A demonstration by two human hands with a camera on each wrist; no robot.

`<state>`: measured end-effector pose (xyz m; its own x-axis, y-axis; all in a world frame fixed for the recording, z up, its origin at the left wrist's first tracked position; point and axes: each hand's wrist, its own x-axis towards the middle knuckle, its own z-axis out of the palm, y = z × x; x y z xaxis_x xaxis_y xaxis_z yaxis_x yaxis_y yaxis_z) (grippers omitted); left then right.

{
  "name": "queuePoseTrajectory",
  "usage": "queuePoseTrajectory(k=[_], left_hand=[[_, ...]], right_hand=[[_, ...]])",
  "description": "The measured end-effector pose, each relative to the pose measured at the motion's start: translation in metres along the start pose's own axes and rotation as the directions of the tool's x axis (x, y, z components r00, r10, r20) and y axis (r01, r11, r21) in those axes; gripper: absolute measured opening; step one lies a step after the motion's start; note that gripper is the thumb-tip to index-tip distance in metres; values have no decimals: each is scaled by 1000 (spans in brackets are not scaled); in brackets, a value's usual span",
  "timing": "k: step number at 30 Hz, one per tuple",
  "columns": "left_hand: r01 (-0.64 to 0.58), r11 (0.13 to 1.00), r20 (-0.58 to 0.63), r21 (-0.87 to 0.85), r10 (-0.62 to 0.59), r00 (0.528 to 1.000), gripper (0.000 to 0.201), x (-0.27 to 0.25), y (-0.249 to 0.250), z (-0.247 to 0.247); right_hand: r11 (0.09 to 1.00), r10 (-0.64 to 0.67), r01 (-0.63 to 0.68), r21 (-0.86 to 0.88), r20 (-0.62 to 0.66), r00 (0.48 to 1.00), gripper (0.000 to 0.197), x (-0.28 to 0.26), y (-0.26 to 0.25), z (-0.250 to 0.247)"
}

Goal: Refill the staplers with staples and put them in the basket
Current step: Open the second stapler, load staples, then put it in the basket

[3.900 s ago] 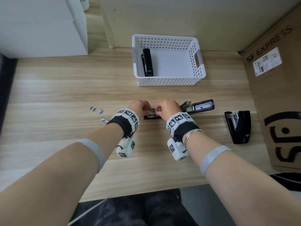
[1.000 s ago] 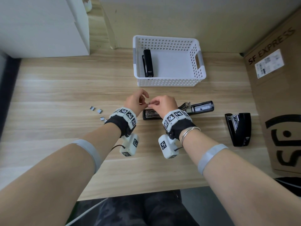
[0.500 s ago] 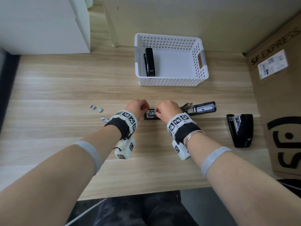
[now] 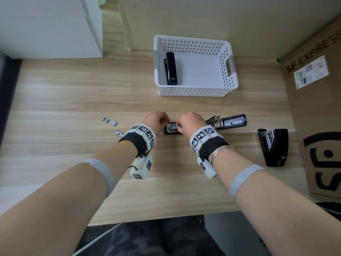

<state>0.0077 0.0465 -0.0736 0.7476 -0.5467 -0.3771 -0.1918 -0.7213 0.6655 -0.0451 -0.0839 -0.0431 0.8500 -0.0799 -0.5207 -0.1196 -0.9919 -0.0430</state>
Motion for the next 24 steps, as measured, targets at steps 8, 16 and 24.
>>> queuePoseTrajectory(k=[8, 16, 24], left_hand=[[0, 1000, 22, 11, -1, 1000, 21, -1, 0, -1], [9, 998, 30, 58, -11, 999, 26, -4, -9, -9], [142, 909, 103, 393, -197, 975, 45, -20, -45, -51]], right_hand=[[978, 84, -94, 184, 61, 995, 23, 6, 8, -2], [961, 168, -170, 219, 29, 985, 20, 8, 1, 4], [953, 207, -206, 221, 21, 978, 19, 4, 2, -1]])
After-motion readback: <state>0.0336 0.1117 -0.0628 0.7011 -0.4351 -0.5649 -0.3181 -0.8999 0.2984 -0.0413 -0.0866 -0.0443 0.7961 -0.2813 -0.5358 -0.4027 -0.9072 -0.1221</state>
